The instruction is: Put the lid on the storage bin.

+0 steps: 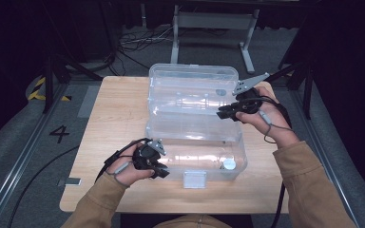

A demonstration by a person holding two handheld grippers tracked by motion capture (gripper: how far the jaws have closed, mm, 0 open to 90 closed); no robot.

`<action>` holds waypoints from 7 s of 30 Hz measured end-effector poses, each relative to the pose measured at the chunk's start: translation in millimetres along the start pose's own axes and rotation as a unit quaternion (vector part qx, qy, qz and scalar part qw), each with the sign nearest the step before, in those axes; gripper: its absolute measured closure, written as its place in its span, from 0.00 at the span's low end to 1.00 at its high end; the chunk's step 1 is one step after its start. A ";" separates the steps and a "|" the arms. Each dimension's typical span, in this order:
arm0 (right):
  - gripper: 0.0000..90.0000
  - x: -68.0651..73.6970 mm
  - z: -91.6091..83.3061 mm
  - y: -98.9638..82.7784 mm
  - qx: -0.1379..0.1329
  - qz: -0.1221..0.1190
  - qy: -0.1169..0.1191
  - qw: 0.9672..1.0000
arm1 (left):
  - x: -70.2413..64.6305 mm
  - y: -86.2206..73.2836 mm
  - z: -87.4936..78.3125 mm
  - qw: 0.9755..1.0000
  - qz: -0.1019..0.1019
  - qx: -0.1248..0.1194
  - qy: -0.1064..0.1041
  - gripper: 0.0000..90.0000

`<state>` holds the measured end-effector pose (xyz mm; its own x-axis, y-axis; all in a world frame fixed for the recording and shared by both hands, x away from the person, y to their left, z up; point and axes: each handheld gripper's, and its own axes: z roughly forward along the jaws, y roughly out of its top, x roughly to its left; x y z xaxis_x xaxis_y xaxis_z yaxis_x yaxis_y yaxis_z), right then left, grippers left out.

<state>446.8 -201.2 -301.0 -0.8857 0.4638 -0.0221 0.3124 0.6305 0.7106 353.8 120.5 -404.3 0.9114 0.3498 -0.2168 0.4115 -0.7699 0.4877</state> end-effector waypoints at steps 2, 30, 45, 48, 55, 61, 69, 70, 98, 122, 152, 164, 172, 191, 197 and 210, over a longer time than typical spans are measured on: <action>0.85 1.7 -1.0 -0.6 0.000 -0.003 0.001 1.000 | 0.0 0.0 0.1 1.000 0.000 0.000 0.000 0.84; 0.88 26.4 -13.0 -13.8 -0.004 -0.028 0.002 1.000 | 0.7 0.2 1.3 1.000 -0.007 0.003 -0.002 0.83; 0.88 39.0 -15.2 -21.3 -0.011 -0.037 -0.002 0.999 | 0.9 1.2 2.3 1.000 -0.014 0.008 -0.002 0.83; 0.88 40.5 -15.8 -22.8 -0.011 -0.037 -0.001 0.999 | 1.2 2.7 2.4 1.000 -0.014 0.018 -0.003 0.83; 0.88 47.2 -17.1 -28.5 -0.014 -0.039 0.000 0.999 | 1.1 4.7 2.9 0.999 -0.013 0.029 0.001 0.83; 0.88 52.1 -17.4 -33.5 -0.022 -0.042 -0.002 0.999 | 0.8 4.9 3.0 0.999 -0.015 0.032 0.004 0.83; 0.88 56.4 -17.5 -38.3 -0.026 -0.041 0.003 0.999 | 1.1 5.0 3.3 0.999 -0.029 0.035 0.001 0.82; 0.88 56.9 -17.5 -38.9 -0.026 -0.041 0.004 0.999 | 1.0 5.1 3.3 0.999 -0.030 0.036 0.001 0.82; 0.88 70.2 -15.8 -49.4 -0.021 -0.045 0.006 0.999 | 0.5 4.1 3.0 0.999 -0.026 0.040 0.009 0.82; 0.88 72.6 -14.7 -51.9 -0.019 -0.047 0.009 0.999 | -4.7 1.7 -17.3 1.000 -0.025 0.004 0.008 0.79; 0.88 74.6 -14.8 -55.9 -0.027 -0.046 0.008 0.999 | -10.8 2.3 -96.5 0.978 -0.025 -0.203 0.029 0.89; 0.88 77.1 -15.8 -58.4 -0.029 -0.044 0.005 0.999 | -6.5 4.4 -104.6 0.964 -0.061 -0.248 0.074 0.91; 0.88 79.7 -18.2 -61.3 -0.028 -0.042 0.002 0.999 | -1.3 3.8 -109.0 0.951 -0.096 -0.275 0.108 0.93; 0.98 83.7 -34.7 -67.5 -0.052 -0.028 0.022 0.998 | 3.8 2.7 -114.5 0.944 -0.120 -0.278 0.131 1.00; 1.00 74.8 -48.2 -74.7 -0.077 0.012 0.019 0.997 | 3.6 1.2 -115.8 0.945 -0.119 -0.276 0.132 1.00; 1.00 57.8 -64.2 -88.4 -0.098 0.082 0.007 0.992 | -2.3 -2.2 -116.1 0.950 -0.118 -0.251 0.143 1.00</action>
<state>345.9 -270.1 -320.0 -0.8335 0.5408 0.1132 0.3809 0.4141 0.8267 350.3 183.4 -306.7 0.7264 0.6671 -0.1654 0.4848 -0.3267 0.8114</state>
